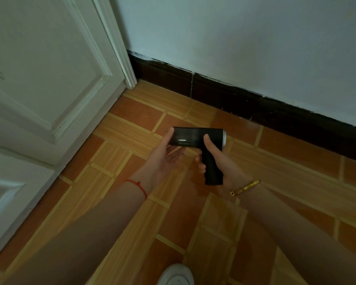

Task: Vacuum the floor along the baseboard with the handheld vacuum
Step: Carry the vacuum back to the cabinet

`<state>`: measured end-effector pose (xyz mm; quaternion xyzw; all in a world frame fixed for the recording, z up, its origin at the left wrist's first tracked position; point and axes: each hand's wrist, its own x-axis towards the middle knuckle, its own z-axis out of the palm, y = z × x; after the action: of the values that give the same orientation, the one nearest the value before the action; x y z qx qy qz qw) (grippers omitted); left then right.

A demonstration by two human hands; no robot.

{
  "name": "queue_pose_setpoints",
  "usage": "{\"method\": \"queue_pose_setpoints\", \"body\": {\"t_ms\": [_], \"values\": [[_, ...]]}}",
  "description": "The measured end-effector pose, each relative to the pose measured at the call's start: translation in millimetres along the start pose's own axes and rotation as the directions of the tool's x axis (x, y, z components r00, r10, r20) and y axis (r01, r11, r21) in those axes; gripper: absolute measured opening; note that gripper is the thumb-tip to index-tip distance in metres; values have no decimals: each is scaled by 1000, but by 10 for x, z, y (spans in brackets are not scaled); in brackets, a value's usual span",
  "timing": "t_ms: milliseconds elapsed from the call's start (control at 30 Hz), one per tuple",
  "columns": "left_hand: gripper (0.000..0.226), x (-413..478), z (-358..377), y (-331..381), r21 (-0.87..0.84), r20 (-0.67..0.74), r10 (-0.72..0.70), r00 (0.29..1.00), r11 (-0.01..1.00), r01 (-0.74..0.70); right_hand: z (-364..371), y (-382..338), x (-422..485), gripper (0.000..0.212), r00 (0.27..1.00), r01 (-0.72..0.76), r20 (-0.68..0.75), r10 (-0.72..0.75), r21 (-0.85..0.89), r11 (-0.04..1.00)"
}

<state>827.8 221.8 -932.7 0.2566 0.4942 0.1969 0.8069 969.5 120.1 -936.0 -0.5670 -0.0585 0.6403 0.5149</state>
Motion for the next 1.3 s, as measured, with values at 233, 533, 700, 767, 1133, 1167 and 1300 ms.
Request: {"method": "queue_pose_setpoints", "body": {"t_ms": [233,533,700,767,1133,1167,1300], "values": [[49,-108,159,-136,5,60,29,998,1000,-29,-252,129,-291,51,1000,3,24,-4,22,1000],[34,-190,320,-258,88,128,58,990,994,-69,-472,171,-488,61,999,54,0,-54,64,996],[37,-235,416,-237,66,140,64,988,995,-74,-519,95,-560,59,997,78,-16,-78,65,995],[36,-243,454,-225,69,142,68,987,995,-78,-538,72,-579,60,995,95,-34,-93,60,994],[46,-242,574,-263,50,118,82,990,995,-88,-604,124,-578,58,991,121,-71,-117,51,991],[44,-235,580,-271,53,107,76,991,995,-82,-610,129,-577,59,991,116,-69,-112,57,992],[35,-202,626,-282,69,77,62,995,995,-68,-633,111,-572,60,993,99,-64,-94,70,993]]}}
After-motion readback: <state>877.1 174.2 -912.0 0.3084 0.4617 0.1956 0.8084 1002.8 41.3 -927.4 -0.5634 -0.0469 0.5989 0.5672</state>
